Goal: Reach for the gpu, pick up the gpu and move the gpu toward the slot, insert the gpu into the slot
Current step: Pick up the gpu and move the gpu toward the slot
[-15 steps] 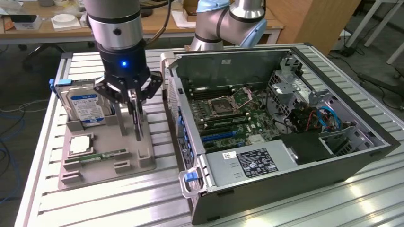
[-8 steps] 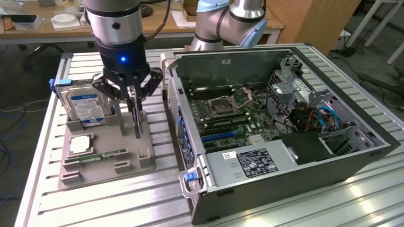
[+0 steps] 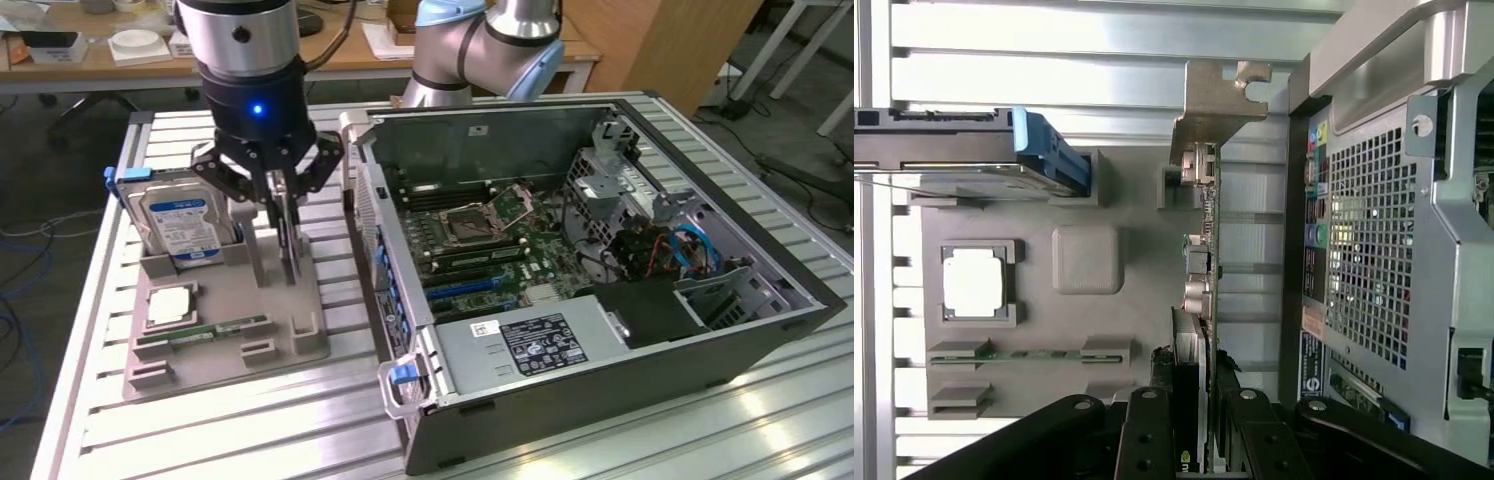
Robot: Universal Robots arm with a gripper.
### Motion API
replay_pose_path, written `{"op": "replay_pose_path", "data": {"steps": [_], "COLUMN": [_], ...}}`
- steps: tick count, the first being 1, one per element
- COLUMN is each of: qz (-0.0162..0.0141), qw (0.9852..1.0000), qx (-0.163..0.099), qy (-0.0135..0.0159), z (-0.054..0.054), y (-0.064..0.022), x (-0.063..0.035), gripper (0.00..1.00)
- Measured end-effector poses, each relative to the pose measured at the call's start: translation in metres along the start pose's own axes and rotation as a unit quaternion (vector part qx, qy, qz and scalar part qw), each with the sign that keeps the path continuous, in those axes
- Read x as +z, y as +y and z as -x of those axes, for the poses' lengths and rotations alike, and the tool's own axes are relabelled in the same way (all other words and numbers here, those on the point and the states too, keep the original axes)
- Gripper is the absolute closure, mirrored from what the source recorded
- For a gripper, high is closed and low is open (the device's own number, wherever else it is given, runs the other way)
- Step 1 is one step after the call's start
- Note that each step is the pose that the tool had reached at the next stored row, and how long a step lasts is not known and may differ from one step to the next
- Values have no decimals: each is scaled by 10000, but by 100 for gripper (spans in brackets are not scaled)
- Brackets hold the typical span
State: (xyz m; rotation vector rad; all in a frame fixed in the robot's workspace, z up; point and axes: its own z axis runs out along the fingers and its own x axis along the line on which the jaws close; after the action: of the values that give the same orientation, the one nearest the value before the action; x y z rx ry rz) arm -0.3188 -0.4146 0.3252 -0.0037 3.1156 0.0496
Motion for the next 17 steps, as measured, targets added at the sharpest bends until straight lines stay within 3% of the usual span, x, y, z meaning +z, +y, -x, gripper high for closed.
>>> {"op": "replay_pose_path", "data": {"steps": [17], "qz": [0], "qw": [10000], "qx": [0], "qy": [0], "z": [8], "y": [10], "x": [-297], "gripper": [74]}}
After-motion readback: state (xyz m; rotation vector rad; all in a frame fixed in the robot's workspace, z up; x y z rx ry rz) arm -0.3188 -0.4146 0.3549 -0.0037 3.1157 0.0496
